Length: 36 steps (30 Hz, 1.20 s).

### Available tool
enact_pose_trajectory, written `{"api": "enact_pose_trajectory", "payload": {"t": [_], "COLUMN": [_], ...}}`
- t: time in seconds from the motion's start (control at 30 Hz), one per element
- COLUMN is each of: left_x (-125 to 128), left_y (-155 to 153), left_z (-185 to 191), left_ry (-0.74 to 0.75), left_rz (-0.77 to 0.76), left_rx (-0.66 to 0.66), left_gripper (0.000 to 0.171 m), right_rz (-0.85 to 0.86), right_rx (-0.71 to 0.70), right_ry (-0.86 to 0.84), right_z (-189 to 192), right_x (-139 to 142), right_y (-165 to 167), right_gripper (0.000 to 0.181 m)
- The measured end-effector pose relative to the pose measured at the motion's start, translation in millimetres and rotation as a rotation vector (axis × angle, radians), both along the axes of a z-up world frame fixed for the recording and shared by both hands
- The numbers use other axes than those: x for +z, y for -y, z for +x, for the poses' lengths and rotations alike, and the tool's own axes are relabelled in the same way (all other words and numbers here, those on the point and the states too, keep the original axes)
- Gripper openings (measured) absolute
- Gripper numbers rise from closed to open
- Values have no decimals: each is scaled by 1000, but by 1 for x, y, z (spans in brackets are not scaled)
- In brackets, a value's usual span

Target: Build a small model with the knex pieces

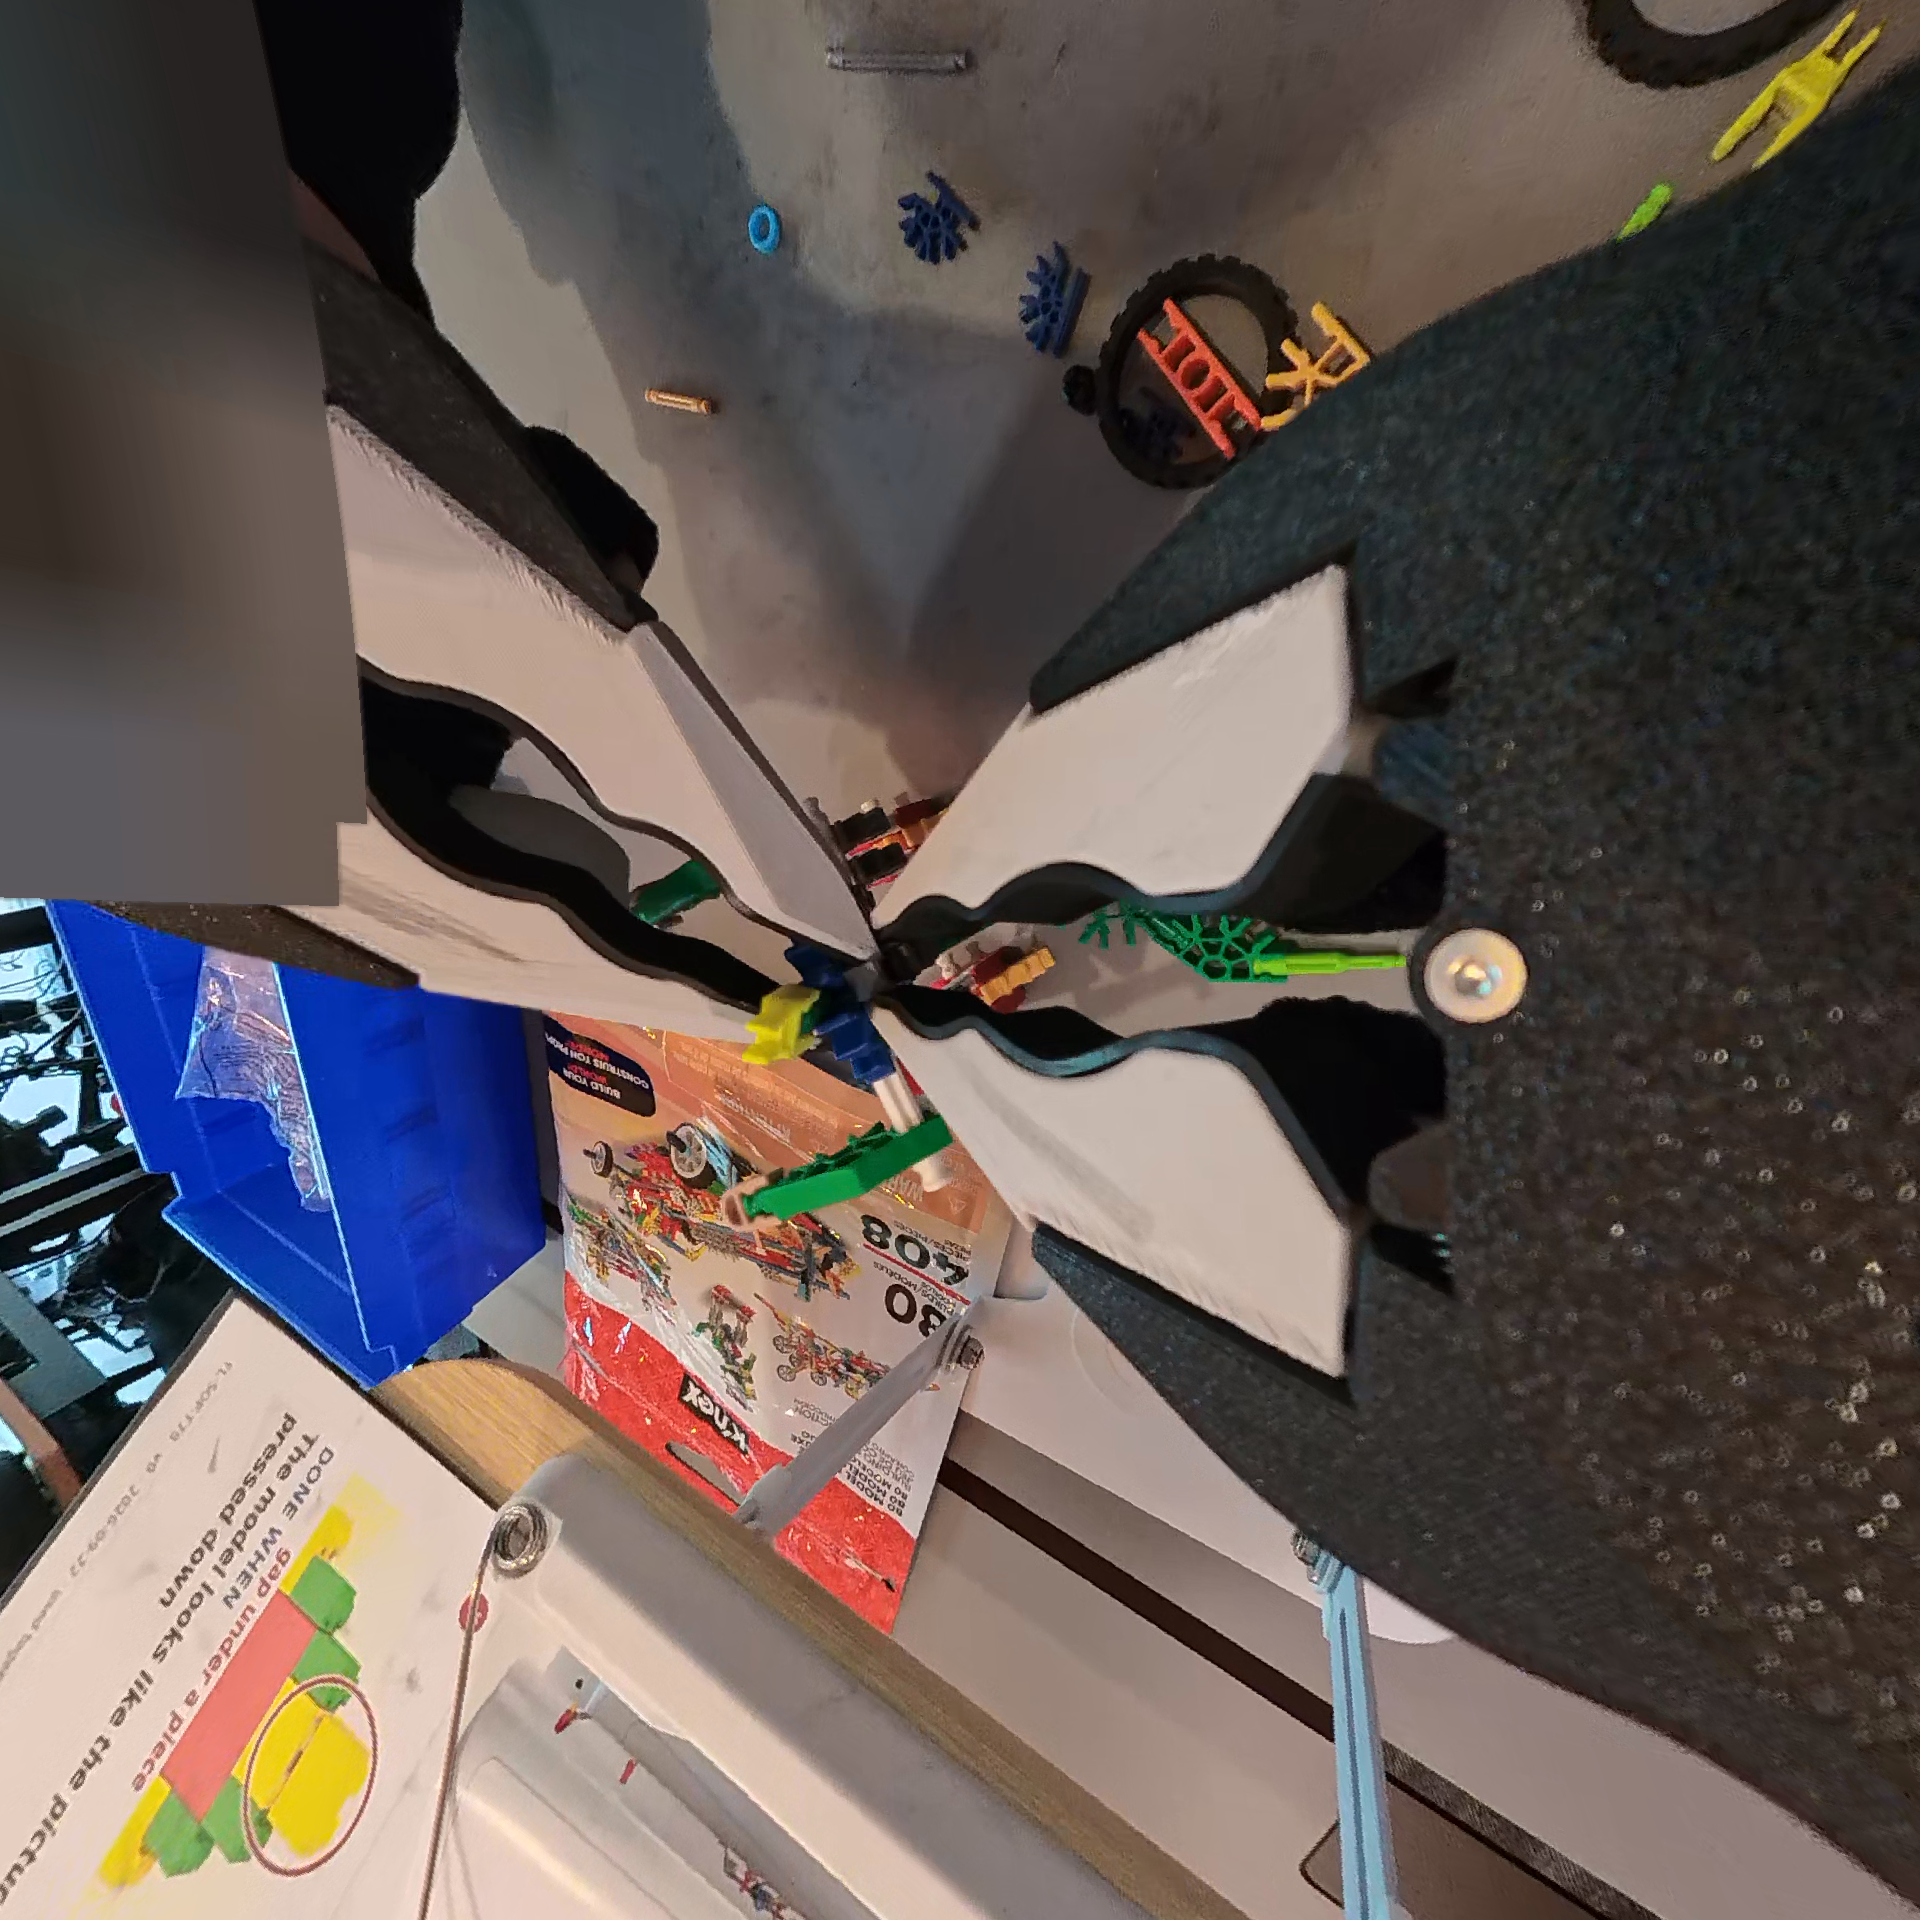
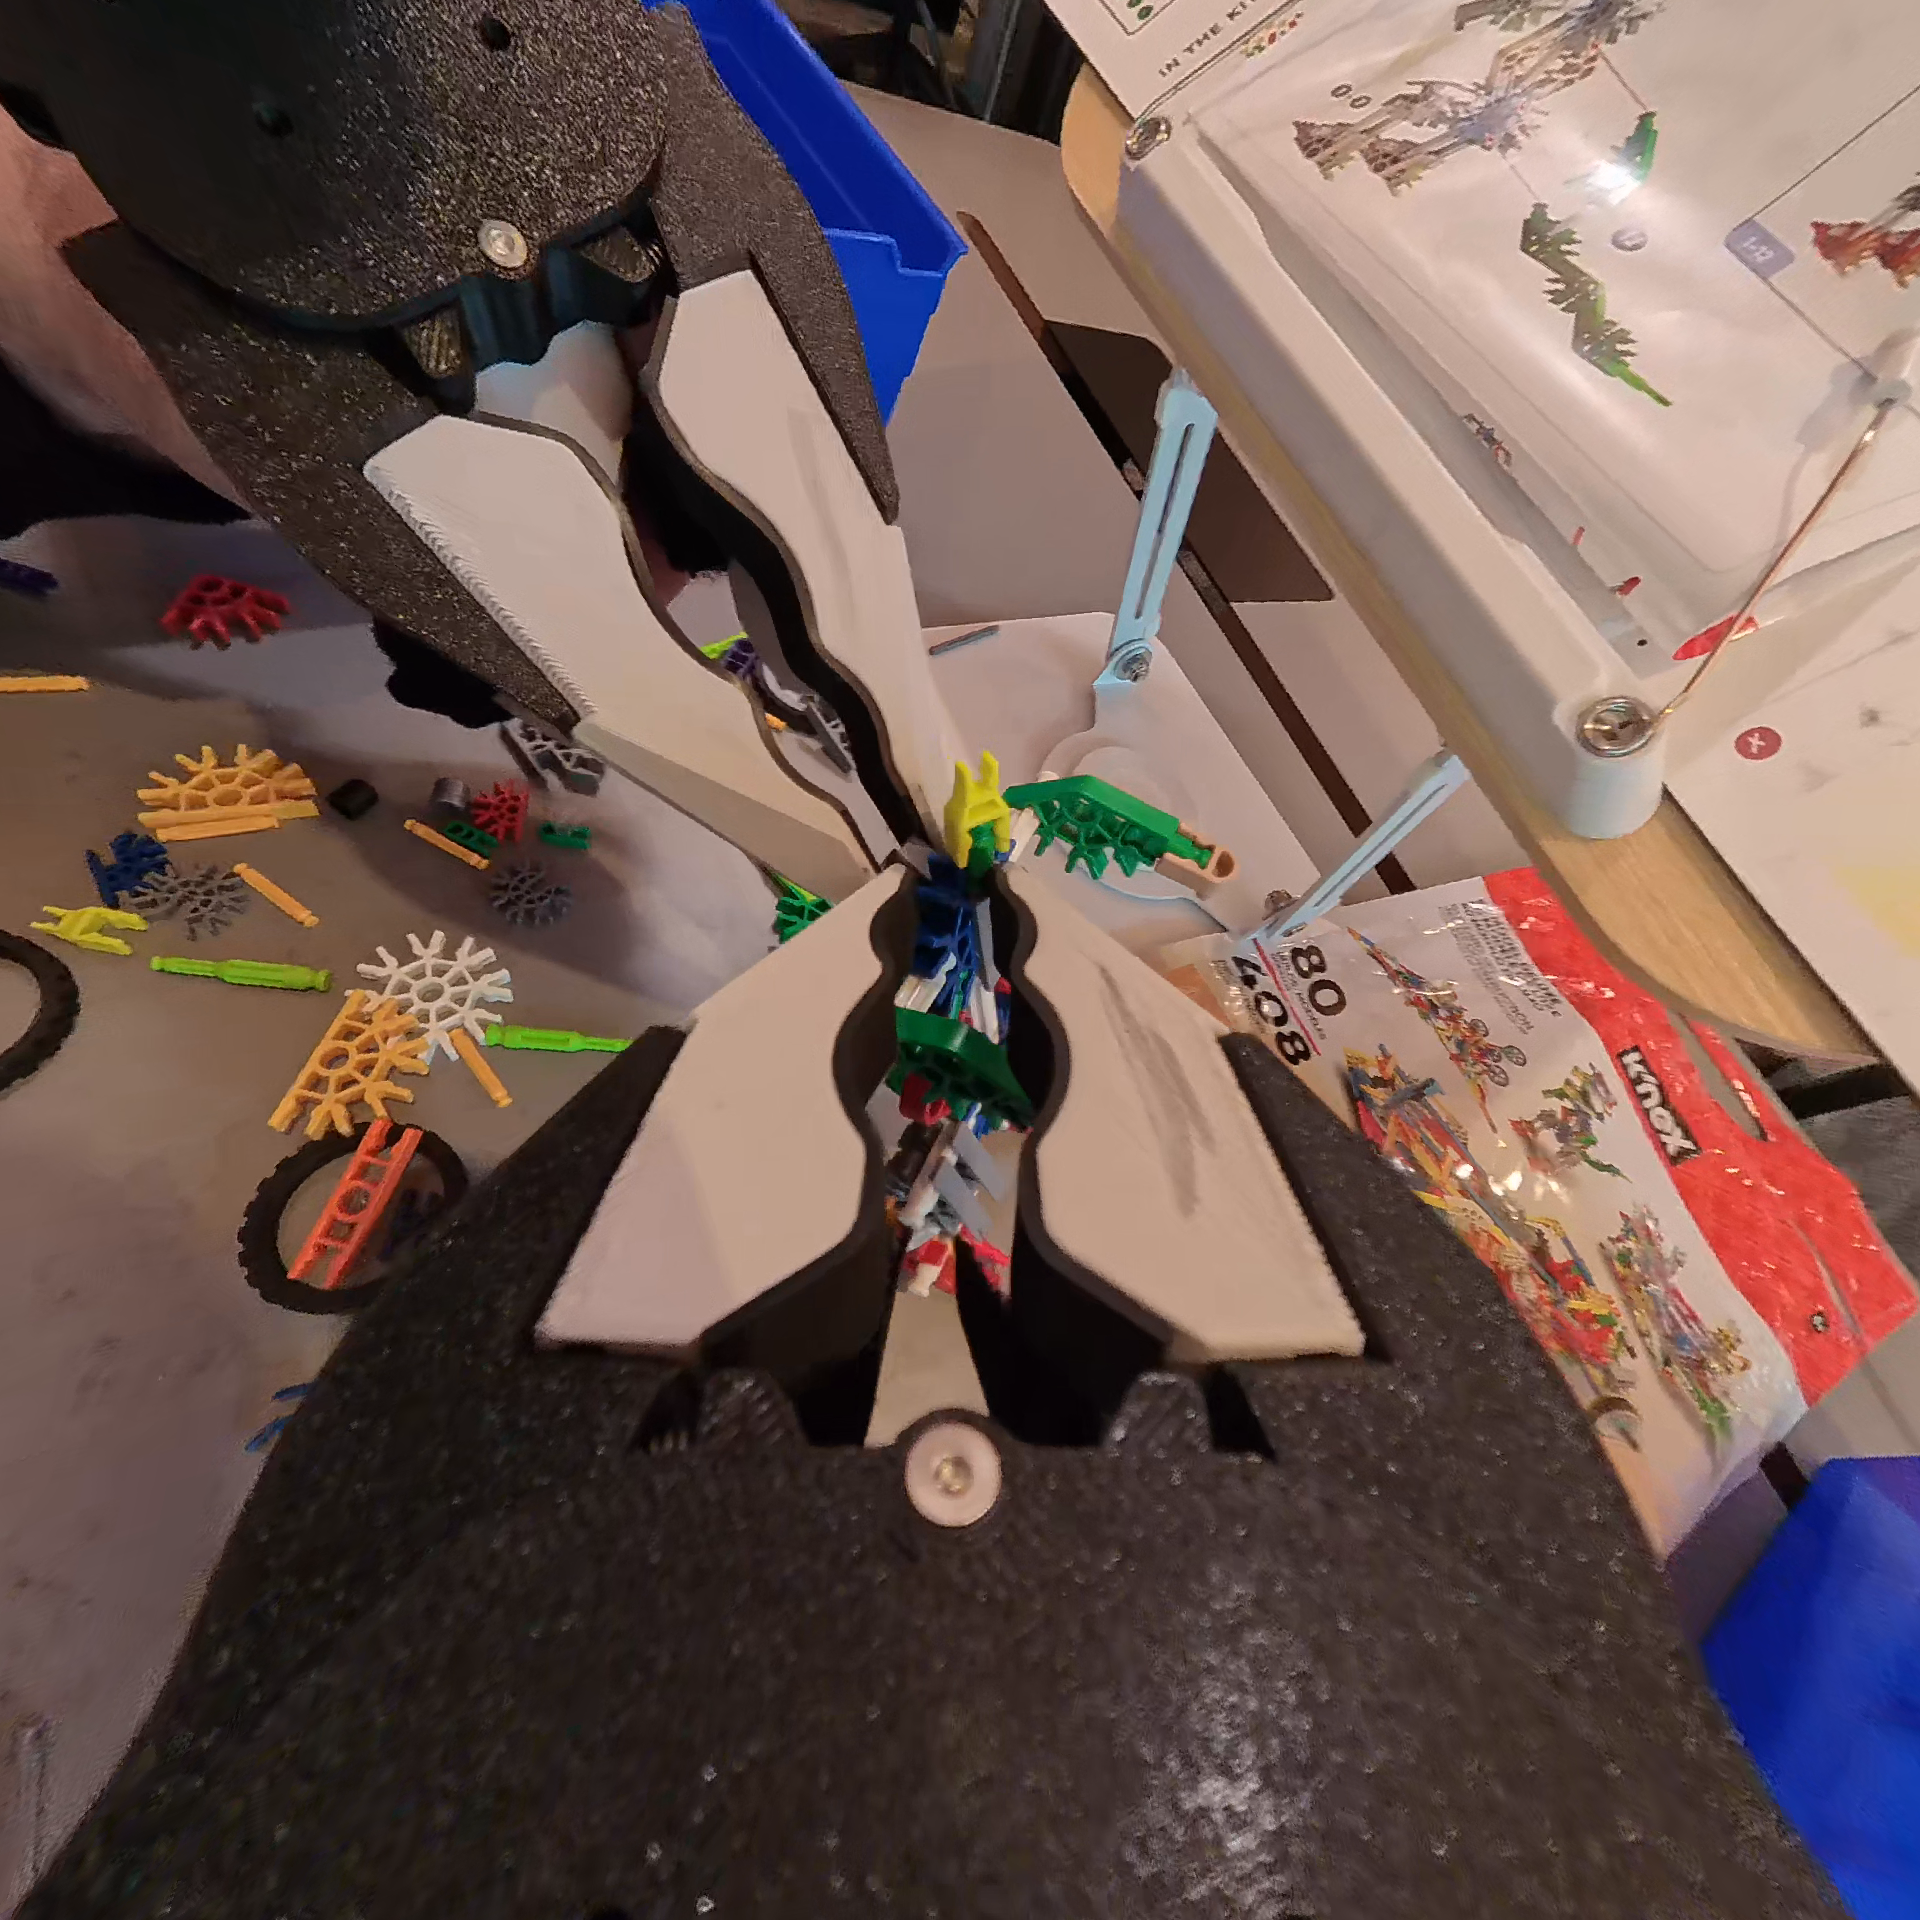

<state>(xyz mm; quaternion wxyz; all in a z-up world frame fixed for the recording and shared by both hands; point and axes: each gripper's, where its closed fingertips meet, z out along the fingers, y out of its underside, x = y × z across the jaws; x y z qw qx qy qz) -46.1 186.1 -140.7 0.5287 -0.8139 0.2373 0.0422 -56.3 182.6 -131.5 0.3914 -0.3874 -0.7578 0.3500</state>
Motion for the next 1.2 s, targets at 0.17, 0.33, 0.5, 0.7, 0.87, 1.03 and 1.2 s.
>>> {"api": "enact_pose_trajectory", "payload": {"t": [0.17, 0.33, 0.5, 0.7, 0.87, 1.03, 1.2], "left_x": [1, 0, 1, 5, 7, 5, 4], "left_y": [-1, -1, -1, -1, -1, -2, -4], "left_z": [-1, -3, -3, -4, -8, -10, -10], "left_ry": [3, 8, 18, 22, -8, -50, -86], "left_rz": [0, -2, -1, 18, 43, 59, 75], "left_rx": [14, 20, 23, 30, 47, 51, 61], "left_gripper": [4, 4, 4, 3, 2, 2, 2], "right_rz": [14, 9, 26, 104, 200, 309, 347], "right_rx": [-23, -31, -36, -68, -112, -137, -143], "right_ry": [-22, -28, -39, -98, -162, -200, -208], "right_z": [-2, -3, -3, -4, -7, -8, -8], "right_x": [1, 1, 2, 7, 10, 8, 7], "right_y": [-2, -2, -3, -3, -3, -4, -5], "right_gripper": [12, 13, 12, 11, 11, 9, 8]}}
